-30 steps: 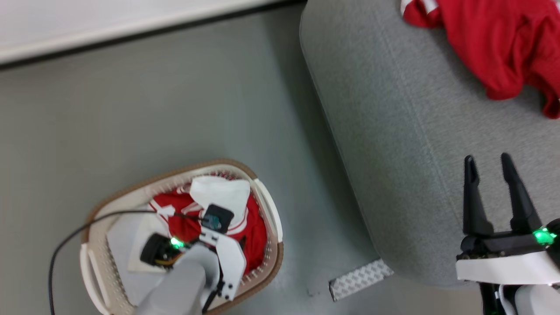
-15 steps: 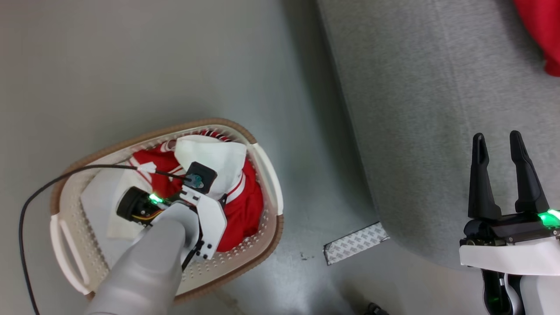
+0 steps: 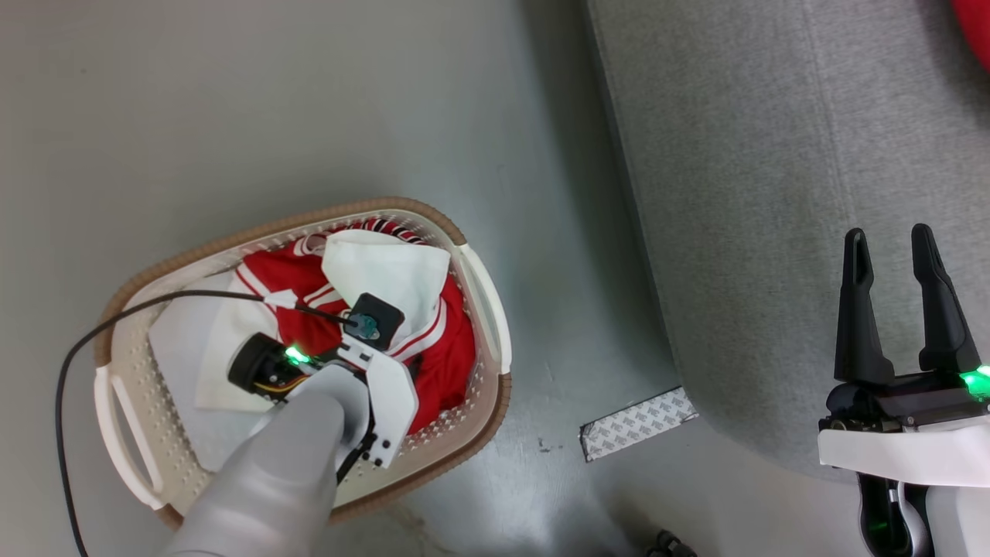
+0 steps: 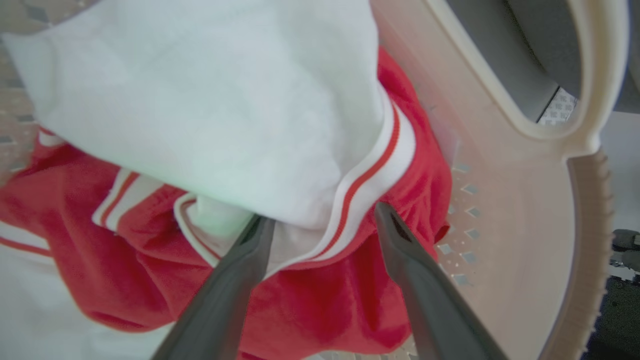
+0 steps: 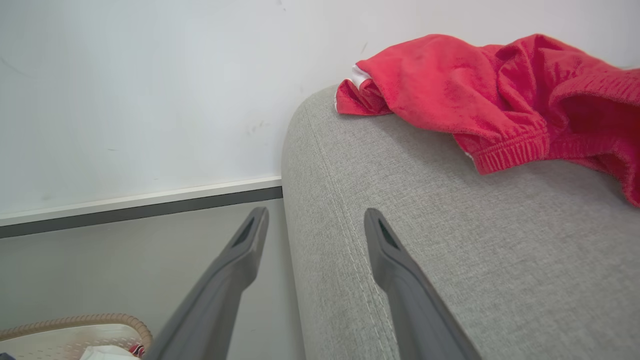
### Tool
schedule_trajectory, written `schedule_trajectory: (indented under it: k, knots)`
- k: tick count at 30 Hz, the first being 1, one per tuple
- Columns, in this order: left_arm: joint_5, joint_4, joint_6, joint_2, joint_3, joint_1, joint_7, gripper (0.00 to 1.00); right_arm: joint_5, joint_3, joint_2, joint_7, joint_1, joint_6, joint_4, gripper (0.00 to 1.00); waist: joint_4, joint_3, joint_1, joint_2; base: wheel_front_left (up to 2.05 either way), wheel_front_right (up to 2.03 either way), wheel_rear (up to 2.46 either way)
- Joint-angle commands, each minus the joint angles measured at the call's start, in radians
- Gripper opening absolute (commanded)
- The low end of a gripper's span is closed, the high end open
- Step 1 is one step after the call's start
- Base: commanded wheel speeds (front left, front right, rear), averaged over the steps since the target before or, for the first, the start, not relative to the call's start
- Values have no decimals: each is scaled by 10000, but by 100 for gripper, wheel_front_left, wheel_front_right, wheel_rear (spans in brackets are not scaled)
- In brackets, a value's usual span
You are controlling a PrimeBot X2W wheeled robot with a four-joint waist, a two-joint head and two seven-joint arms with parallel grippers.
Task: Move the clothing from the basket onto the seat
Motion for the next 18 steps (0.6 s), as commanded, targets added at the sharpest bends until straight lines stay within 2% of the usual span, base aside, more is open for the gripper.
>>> schedule_trajectory:
  k: [1, 14, 15, 16, 18]
  knots:
    - [-197, -56, -37, 5, -157, 23, -117, 100, -49, -31, 19, -1, 16, -22, -86, 100, 94, 110, -1, 0, 9, 9, 9]
    - [-767, -431, -34, 385, -1713, -470, -892, 100, -506, -132, 20, -1, 178, -22, -617, 100, 735, 815, -1, 0, 11, 11, 11]
    - [-822, -421, -34, 383, -1787, -499, -963, 71, -546, -143, 20, -1, 194, -22, -658, 100, 784, 848, -1, 0, 7, 7, 7]
    - [-822, -421, -34, 383, -1787, -499, -963, 71, -546, -143, 20, -1, 194, -22, -658, 100, 784, 848, -1, 0, 7, 7, 7]
    - [-965, -421, -34, 361, -1982, -551, -1098, 0, -596, -167, 18, -1, 237, -22, -723, 100, 854, 888, -1, 0, 4, 4, 4]
